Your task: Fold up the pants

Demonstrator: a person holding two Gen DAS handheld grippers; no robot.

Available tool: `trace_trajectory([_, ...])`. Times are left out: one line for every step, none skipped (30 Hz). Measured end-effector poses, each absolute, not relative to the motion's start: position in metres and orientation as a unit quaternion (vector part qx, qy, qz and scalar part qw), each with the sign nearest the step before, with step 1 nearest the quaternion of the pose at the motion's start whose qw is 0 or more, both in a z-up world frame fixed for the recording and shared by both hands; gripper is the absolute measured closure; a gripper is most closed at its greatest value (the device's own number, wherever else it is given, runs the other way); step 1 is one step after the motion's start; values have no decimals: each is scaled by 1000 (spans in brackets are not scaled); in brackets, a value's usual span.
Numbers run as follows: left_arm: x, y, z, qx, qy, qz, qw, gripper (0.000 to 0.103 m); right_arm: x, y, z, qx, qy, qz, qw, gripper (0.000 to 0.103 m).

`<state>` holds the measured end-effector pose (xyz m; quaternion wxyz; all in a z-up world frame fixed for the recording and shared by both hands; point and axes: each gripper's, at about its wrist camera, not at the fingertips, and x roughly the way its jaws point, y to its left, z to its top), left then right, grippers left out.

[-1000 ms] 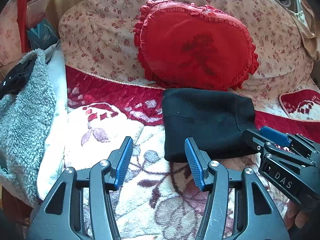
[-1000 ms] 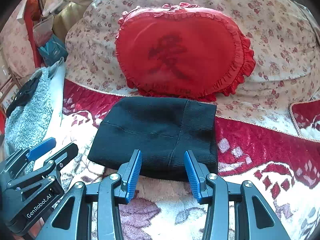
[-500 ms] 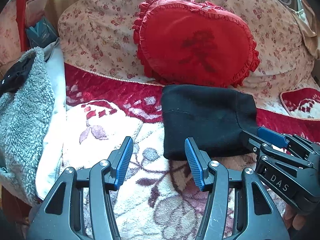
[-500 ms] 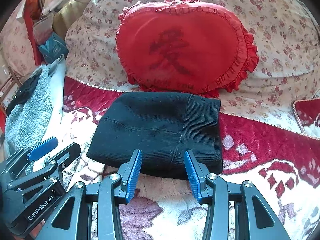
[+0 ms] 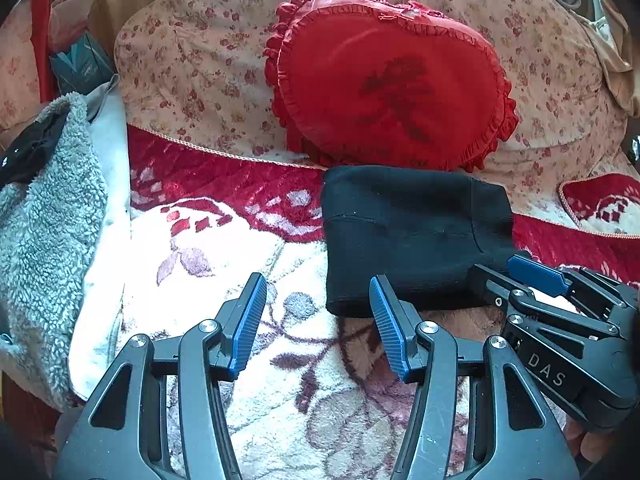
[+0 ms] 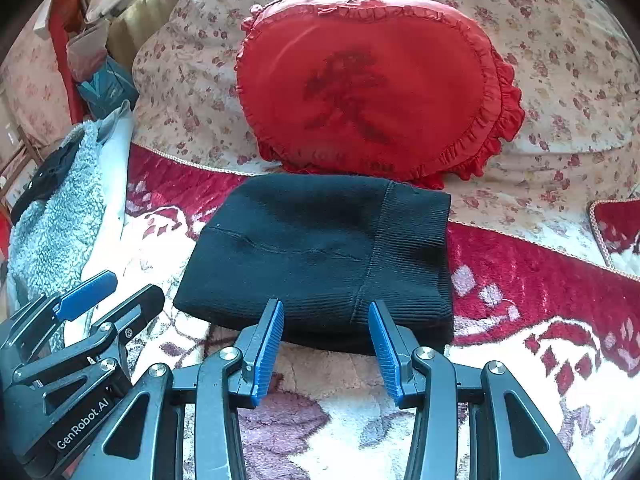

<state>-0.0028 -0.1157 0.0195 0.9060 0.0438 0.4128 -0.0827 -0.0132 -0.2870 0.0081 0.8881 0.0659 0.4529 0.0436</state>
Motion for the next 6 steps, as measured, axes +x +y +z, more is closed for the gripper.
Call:
trace_trajectory([-3, -115, 20, 42, 413, -83, 906, 49, -13, -286, 8, 65, 453, 44, 888, 60])
trace_trajectory([-3, -114, 20, 38, 412, -87, 906, 49, -13, -286, 7, 65, 454, 44, 887, 60])
trace_trajectory([-3, -112, 20, 32, 409, -92, 907, 49, -13, -286, 7, 65, 455, 45, 887, 60])
trace_trajectory([-3, -111, 21, 31, 406, -94, 908, 49, -13, -286, 6, 66, 455, 46, 887, 60])
trace_trajectory([-4, -111, 21, 32, 405, -94, 909, 49, -13, -287, 6, 66, 455, 45, 887, 60])
trace_trajectory([-4, -110, 21, 37, 404, -93, 909, 49, -13, -288, 6, 66, 455, 44, 887, 60])
